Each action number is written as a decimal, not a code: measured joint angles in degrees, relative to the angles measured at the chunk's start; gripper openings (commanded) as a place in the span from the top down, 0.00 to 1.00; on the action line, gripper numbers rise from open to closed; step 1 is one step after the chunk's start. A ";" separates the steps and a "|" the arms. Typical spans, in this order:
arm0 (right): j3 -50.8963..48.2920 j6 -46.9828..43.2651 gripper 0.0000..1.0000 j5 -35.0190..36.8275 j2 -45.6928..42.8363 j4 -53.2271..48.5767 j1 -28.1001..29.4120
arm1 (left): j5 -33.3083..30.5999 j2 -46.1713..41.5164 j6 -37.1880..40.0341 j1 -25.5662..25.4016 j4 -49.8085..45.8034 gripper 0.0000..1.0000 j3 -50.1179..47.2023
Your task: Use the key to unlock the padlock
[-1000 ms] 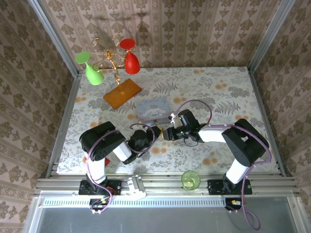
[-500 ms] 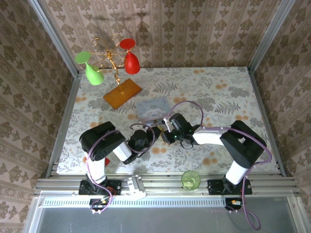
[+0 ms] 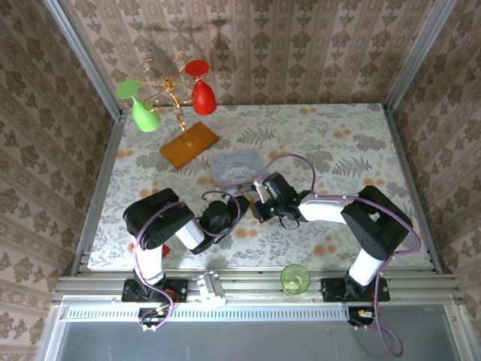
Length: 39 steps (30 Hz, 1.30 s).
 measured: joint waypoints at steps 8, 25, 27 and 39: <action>-1.29 1.36 0.51 -5.51 0.44 2.91 -2.60 | 0.04 0.00 -0.04 -0.50 -0.15 1.00 -0.02; -2.47 -8.00 0.51 13.20 -8.72 -3.13 3.72 | 0.70 -0.35 -0.46 -0.13 0.09 1.00 -0.76; -2.34 -9.53 0.52 15.96 -7.98 -3.15 5.68 | 0.70 -0.81 -0.46 -0.09 0.07 1.00 -1.05; -1.92 -13.46 0.63 21.70 -1.62 -0.63 8.28 | 0.90 -1.36 -0.76 0.07 0.02 1.00 -1.11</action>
